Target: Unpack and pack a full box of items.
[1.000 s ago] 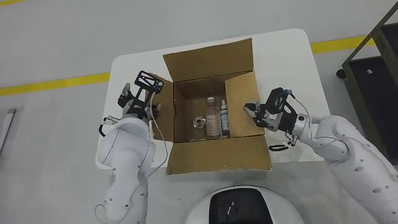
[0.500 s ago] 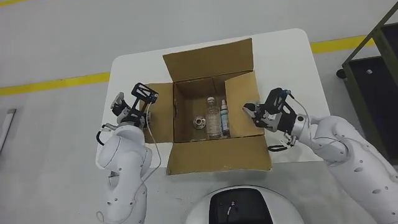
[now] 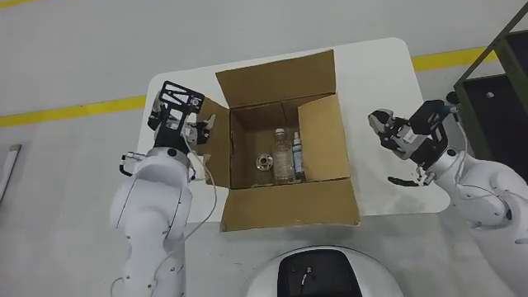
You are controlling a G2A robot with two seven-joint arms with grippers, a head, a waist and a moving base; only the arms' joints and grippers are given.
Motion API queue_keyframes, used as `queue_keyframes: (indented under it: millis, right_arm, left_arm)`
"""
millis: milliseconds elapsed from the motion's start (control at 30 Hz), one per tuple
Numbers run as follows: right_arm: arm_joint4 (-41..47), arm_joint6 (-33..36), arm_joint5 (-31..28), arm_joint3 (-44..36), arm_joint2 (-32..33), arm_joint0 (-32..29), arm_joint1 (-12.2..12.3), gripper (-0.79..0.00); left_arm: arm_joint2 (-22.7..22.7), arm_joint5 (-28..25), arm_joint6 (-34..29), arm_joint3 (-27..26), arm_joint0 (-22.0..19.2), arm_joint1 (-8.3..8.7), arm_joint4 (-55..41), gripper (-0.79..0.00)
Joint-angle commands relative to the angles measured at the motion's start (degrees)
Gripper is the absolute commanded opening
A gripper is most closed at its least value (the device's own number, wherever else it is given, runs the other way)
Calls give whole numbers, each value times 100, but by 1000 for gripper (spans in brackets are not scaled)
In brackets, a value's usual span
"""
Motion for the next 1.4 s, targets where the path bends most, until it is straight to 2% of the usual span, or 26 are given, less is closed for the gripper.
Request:
queue_keyframes:
  millis: [0, 100, 233, 400, 600, 867, 967, 1067, 1200, 1300, 1367]
  right_arm:
    - [56, -22, 19, 61, 141, -131, 10, -785]
    - [122, -52, 43, 118, 286, -303, 20, -785]
    - [69, -96, 59, 125, 372, -486, 25, -785]
    - [-68, -190, 98, 121, 321, -650, 14, -785]
    - [239, -243, 9, 164, 134, -715, -22, -785]
    - [210, -216, -5, 112, 8, -753, -44, -785]
    - [203, -185, -31, 134, -42, -732, -51, -785]
    - [171, -161, -63, 151, -94, -690, -57, -785]
    - [117, -143, -76, 173, -168, -650, -67, -785]
    - [86, -151, -70, 182, -205, -651, -74, -785]
    - [93, -139, -79, 184, -221, -656, -77, -785]
  left_arm:
    - [183, 18, 236, -82, 2, -1, 22, 0]
    - [463, 195, 261, -155, 50, -46, -605, 0]
    - [931, 178, 168, -302, 119, -82, -1159, 0]
    - [1359, 233, -227, -394, 335, -111, -1811, 0]
    - [1359, 233, -227, -394, 335, -111, -1811, 0]
    - [1359, 233, -227, -394, 335, -111, -1811, 0]
    - [1431, 606, 67, -201, 446, -136, -2164, 0]
    - [1552, 1000, 154, 165, 382, -181, -2632, 0]
    - [1624, 1806, 26, 774, 139, -276, -3628, 0]
    - [1547, 2615, -180, 1312, -19, -358, -4681, 0]
    - [1461, 3041, -252, 1477, -205, -400, -5214, 0]
